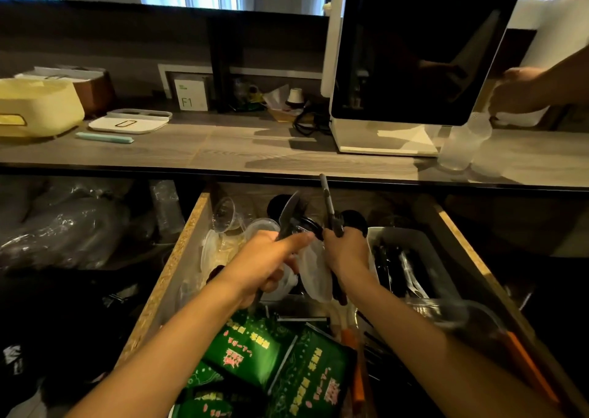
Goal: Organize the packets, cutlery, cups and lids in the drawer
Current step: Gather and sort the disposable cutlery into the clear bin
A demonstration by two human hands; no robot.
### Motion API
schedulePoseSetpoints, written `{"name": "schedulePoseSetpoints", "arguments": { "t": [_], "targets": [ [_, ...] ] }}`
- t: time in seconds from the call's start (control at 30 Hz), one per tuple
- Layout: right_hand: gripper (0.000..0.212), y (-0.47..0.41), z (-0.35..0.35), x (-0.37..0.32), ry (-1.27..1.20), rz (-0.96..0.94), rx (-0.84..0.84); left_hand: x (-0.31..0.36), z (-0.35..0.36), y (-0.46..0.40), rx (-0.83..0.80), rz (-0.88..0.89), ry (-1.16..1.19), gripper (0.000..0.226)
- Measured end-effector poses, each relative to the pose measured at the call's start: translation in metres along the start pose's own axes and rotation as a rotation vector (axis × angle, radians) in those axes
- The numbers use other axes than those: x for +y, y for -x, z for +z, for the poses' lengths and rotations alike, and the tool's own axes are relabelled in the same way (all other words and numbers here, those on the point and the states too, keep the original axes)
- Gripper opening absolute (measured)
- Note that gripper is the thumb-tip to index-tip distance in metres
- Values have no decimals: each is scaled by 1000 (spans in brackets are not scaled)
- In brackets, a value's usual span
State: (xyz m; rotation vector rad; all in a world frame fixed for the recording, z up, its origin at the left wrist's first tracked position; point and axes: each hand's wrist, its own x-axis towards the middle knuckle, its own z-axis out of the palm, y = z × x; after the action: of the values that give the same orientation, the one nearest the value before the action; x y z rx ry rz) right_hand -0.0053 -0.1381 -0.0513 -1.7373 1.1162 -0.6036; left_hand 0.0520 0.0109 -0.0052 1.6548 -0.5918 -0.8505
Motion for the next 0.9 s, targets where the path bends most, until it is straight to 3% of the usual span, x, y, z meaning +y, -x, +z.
{"name": "schedulePoseSetpoints", "arguments": {
  "t": [0.17, 0.33, 0.5, 0.63, 0.8, 0.9],
  "targets": [
    [21, 3, -6, -4, -109, -20, 30, -3, -16, -1, 86, 70, -113, 24],
    [19, -3, -29, -8, -265, -67, -2, -9, -38, -2, 109, 33, -178, 21],
    [17, 2, -31, -11, -537, 130, -138, -16, -39, -6, 145, 13, -290, 19],
    [13, 2, -35, -14, -835, 310, -138, -22, -45, -14, 245, 54, -363, 26],
    [11, -1, -43, -14, -992, 320, -93, -21, -50, -17, 275, 89, -524, 32],
    [10, -9, -51, -14, -947, 275, -72, -24, -61, -23, 315, 75, -466, 41]
  ]
}}
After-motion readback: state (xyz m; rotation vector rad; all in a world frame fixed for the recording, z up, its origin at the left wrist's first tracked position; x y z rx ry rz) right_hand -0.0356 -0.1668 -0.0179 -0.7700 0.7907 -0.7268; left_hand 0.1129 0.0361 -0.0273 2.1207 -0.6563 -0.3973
